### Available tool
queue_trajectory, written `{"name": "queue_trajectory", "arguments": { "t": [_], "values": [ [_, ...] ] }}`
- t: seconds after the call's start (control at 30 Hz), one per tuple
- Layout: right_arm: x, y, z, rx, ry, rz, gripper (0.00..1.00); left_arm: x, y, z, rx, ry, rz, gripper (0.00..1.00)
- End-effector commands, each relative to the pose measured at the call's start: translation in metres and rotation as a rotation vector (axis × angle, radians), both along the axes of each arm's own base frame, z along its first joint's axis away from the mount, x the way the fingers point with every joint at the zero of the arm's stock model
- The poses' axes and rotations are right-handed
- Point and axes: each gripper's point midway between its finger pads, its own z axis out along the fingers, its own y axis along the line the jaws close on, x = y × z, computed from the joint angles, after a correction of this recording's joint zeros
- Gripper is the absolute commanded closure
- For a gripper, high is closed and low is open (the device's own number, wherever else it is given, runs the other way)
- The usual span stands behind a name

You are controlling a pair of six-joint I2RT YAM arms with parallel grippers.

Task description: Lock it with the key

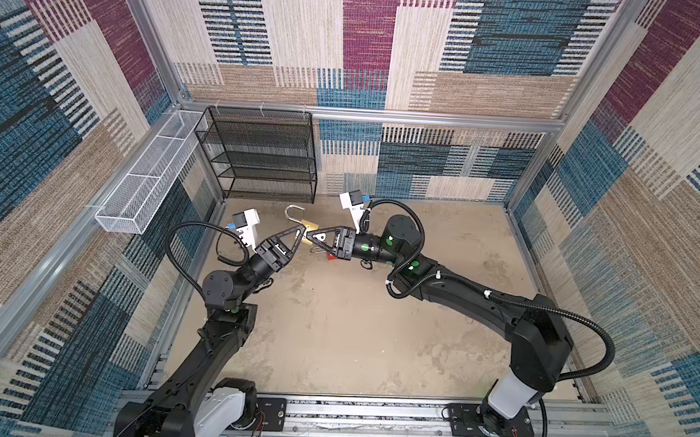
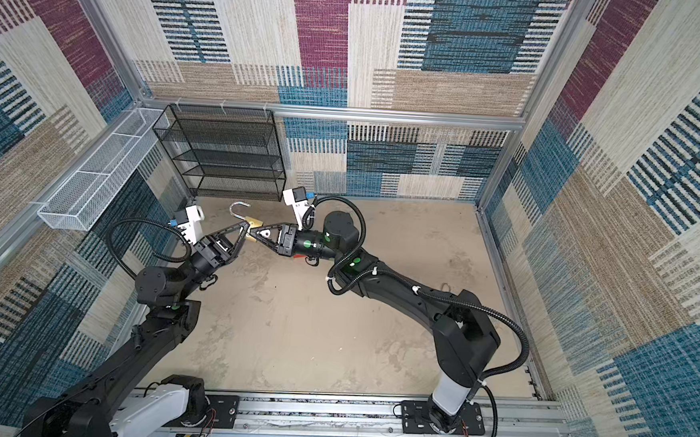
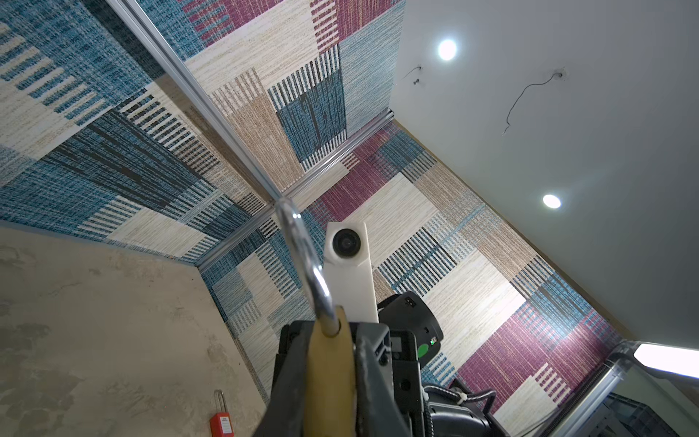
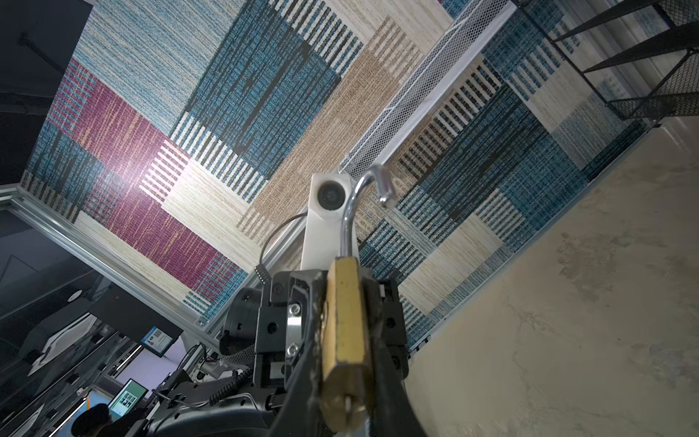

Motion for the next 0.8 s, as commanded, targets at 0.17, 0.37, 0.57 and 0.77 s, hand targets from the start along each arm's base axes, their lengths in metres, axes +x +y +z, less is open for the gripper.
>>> {"name": "queue_trajectory", "arguments": {
  "t": [0.17,0.37,0.57,0.77],
  "values": [
    [-0.002,-0.013,0.014,0.040,-0.040,-0.033,0.96,-0.003,0.001,0.001,0.031,-0.010,0.020,0.53],
    [-0.005,-0.027,0.013,0.025,-0.065,-0.062,0.97,-0.002,0.003,-0.007,0.068,0.036,0.049,0.45],
    [-0.003,-0.039,0.008,-0.080,-0.141,-0.106,1.00,-0.005,0.015,-0.027,0.127,0.122,0.130,0.43],
    [-0.003,-0.050,-0.004,-0.193,-0.232,-0.162,1.00,-0.009,0.020,-0.044,0.234,0.257,0.142,0.42]
  ]
}}
